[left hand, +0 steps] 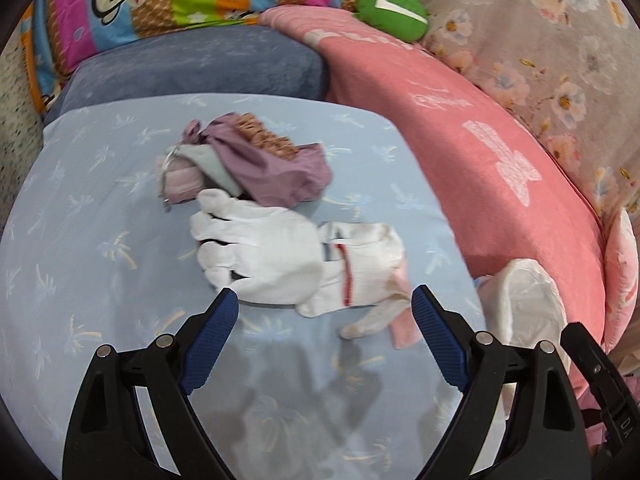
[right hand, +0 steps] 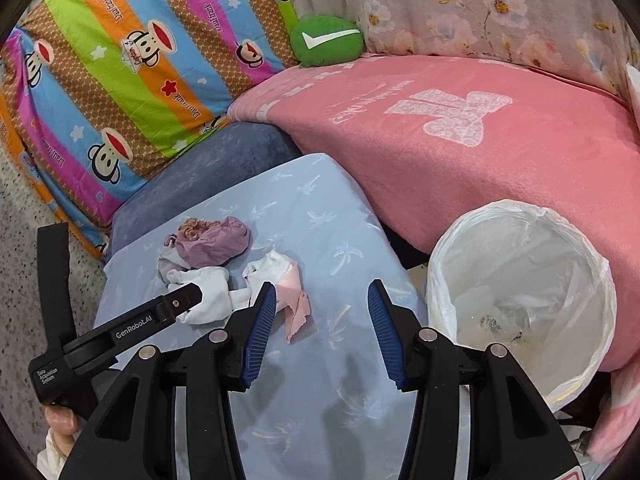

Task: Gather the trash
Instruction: 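Move both tools back over the remaining gloves and cloths, then grasp the white glove with the left tool while the right grasps the pink cloth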

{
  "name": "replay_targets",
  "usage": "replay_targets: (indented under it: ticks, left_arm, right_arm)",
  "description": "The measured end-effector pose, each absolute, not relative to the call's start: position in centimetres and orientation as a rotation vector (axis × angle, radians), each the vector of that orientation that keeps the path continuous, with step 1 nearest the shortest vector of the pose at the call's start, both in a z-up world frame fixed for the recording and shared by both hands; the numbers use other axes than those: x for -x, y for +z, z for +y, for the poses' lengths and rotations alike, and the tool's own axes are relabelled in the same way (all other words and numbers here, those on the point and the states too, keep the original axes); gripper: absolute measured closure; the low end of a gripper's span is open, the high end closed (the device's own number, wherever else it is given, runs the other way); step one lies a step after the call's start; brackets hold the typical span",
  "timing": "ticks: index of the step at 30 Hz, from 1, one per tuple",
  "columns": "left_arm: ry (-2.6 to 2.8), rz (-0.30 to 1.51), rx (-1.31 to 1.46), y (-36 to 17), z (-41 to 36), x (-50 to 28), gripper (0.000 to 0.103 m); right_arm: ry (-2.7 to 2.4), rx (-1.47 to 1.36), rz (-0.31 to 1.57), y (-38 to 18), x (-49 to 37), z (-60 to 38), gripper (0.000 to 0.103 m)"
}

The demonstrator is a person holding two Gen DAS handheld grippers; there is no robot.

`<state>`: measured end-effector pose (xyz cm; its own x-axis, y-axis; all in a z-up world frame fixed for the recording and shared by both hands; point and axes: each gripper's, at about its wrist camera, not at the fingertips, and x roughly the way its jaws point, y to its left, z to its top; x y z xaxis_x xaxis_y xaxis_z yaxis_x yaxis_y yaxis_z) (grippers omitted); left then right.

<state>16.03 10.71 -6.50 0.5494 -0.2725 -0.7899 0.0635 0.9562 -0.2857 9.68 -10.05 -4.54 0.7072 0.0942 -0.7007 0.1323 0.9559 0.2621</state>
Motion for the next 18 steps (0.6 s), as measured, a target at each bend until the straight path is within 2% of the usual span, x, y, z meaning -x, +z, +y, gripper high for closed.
replay_targets:
  ticks: [18]
  left_arm:
    - [-0.168, 1.071, 0.334, -10.6, 14.2, -19.6, 0.019]
  right_arm:
    - [0.041, -0.279, 0.911, -10.2, -16.5, -5.3, 0.055]
